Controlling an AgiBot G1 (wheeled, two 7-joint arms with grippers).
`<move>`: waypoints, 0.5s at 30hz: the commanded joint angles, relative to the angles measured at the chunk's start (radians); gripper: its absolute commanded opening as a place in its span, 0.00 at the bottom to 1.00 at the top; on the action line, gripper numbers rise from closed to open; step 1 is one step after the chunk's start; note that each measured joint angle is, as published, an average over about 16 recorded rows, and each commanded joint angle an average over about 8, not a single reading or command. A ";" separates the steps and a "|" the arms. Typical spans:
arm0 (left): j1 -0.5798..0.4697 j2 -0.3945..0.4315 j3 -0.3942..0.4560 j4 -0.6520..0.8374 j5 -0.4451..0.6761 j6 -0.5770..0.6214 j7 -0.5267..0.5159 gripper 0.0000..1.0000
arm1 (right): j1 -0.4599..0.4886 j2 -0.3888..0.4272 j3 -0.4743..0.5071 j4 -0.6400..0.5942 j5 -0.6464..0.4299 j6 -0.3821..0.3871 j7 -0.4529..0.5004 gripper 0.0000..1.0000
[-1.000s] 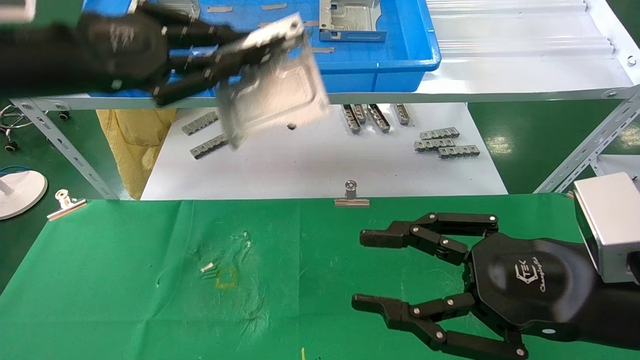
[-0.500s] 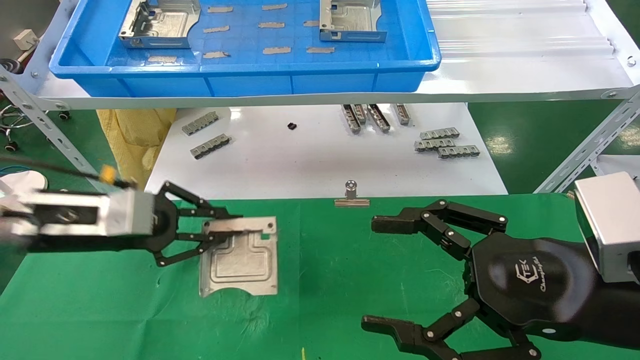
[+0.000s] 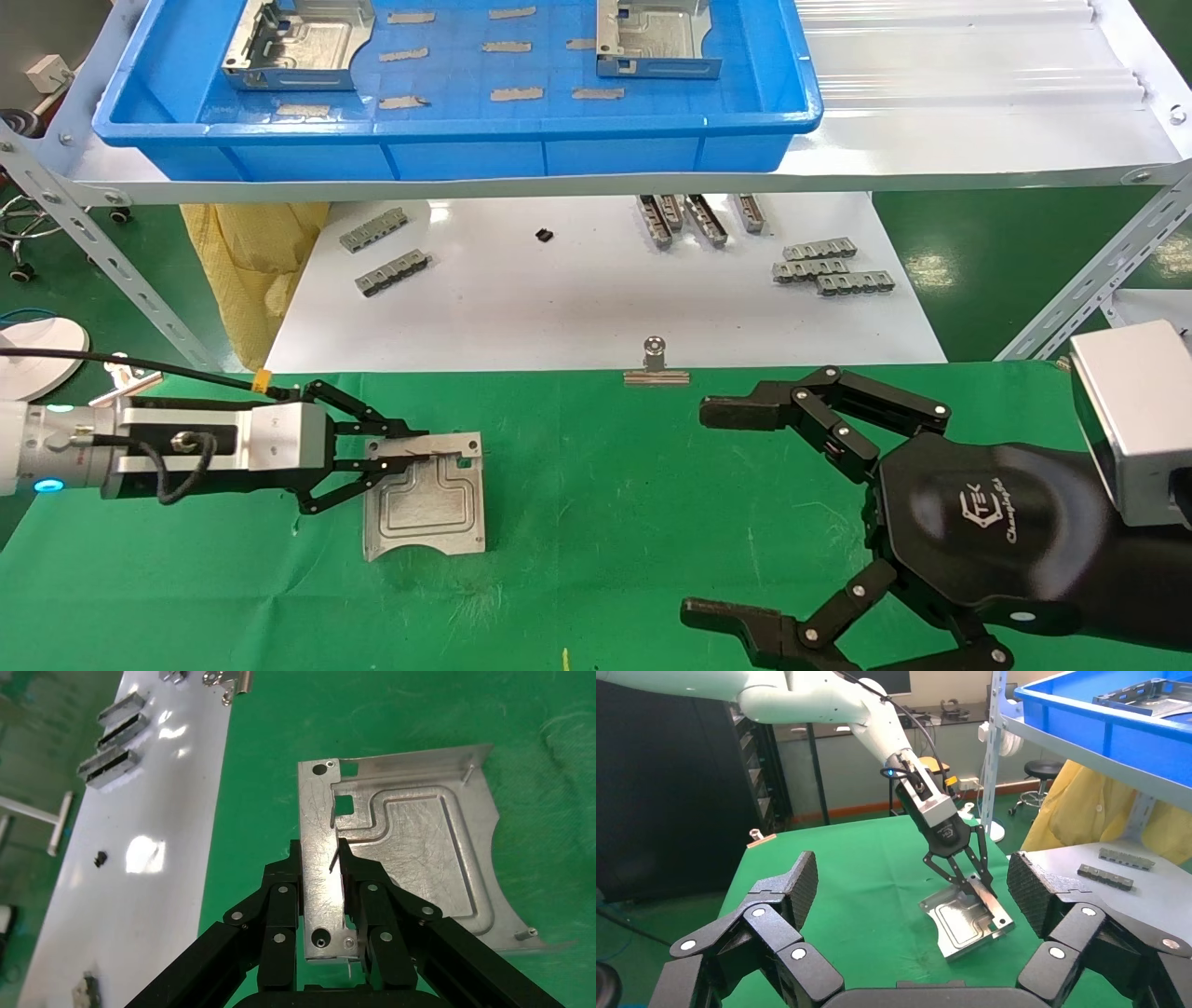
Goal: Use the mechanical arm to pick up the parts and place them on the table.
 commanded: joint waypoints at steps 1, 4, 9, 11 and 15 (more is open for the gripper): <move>-0.004 0.010 0.003 0.022 0.006 -0.002 0.024 1.00 | 0.000 0.000 0.000 0.000 0.000 0.000 0.000 1.00; -0.010 0.024 0.005 0.048 0.010 -0.012 0.046 1.00 | 0.000 0.000 0.000 0.000 0.000 0.000 0.000 1.00; -0.026 0.042 0.008 0.090 0.015 -0.023 0.055 1.00 | 0.000 0.000 0.000 0.000 0.000 0.000 0.000 1.00; -0.033 0.045 0.006 0.105 0.012 -0.019 0.052 1.00 | 0.000 0.000 0.000 0.000 0.000 0.000 0.000 1.00; -0.047 0.044 -0.002 0.134 -0.001 0.029 0.020 1.00 | 0.000 0.000 0.000 0.000 0.000 0.000 0.000 1.00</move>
